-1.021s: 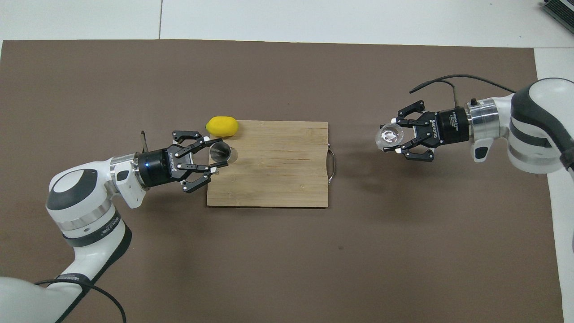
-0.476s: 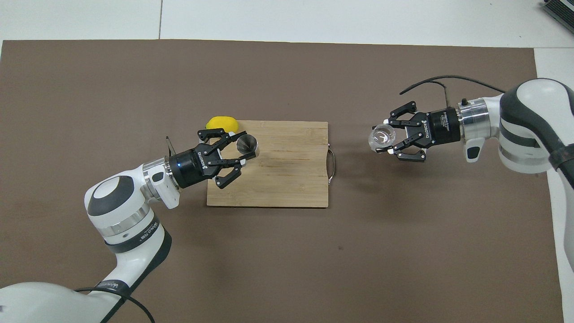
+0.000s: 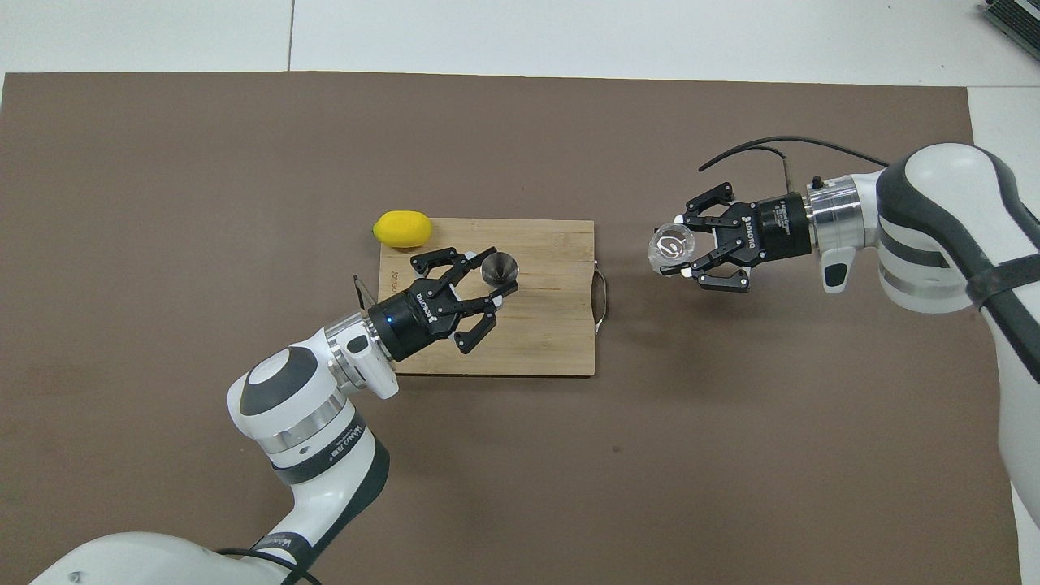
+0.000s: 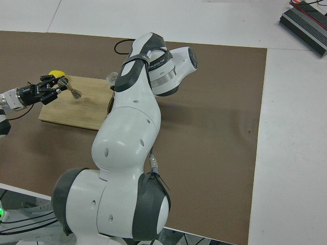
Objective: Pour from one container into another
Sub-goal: 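Carry the metal cup onto the board while the right gripper lifts the glass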
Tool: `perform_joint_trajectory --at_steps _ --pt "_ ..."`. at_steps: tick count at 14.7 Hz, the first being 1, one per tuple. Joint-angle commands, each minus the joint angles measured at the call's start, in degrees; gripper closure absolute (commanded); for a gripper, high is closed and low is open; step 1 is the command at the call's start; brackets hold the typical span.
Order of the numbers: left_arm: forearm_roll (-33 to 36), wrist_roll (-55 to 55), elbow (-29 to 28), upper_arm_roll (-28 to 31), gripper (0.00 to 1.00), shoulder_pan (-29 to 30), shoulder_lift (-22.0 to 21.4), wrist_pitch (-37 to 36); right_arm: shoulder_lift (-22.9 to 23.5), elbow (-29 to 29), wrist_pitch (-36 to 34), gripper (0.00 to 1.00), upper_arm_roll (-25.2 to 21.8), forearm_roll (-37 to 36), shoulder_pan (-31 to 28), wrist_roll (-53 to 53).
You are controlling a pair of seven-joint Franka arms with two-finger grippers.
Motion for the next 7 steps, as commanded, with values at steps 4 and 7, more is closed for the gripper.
perform_joint_trajectory --at_steps 4,7 --pt "-2.5 3.9 1.7 0.9 1.00 -1.7 2.8 1.4 -2.5 -1.4 3.1 1.00 0.2 0.4 2.0 0.7" --pt "-2.5 5.7 1.8 0.9 1.00 -1.8 3.1 1.4 -2.8 -1.5 4.0 1.00 0.2 0.2 3.0 -0.2"
